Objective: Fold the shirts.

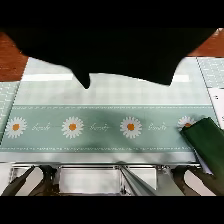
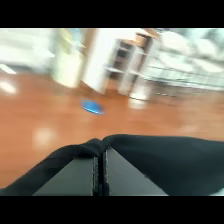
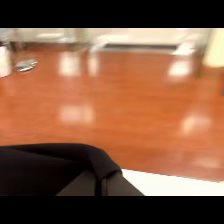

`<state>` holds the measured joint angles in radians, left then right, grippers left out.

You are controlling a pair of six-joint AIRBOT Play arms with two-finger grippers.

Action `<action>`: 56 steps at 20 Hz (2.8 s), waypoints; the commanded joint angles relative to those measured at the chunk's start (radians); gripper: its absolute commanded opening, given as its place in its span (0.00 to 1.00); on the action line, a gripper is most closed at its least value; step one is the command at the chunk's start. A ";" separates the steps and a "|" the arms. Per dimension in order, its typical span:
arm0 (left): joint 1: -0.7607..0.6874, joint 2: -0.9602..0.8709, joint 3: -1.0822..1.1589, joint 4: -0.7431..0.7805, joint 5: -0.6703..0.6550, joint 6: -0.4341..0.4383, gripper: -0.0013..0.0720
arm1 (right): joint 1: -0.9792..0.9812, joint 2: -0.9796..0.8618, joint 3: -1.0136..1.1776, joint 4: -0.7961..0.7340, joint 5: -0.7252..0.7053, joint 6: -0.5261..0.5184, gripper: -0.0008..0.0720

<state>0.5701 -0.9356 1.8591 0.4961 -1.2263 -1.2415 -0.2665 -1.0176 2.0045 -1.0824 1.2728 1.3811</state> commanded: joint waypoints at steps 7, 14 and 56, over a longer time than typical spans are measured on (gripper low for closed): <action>-0.313 0.316 0.099 0.771 -0.105 -0.220 0.05 | 0.032 0.377 -0.133 -0.252 0.141 0.073 0.05; -0.452 0.266 -0.030 0.962 -0.225 -0.325 0.05 | 0.070 0.351 -0.289 -0.241 0.150 0.106 0.05; -0.458 -0.929 -0.238 0.687 -0.289 -0.257 0.71 | 0.008 -0.852 -0.382 0.065 0.055 0.002 0.58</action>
<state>0.1143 -1.8614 1.6279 1.1717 -1.4670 -1.5108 -0.2573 -1.8729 1.6444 -1.0225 1.3521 1.3510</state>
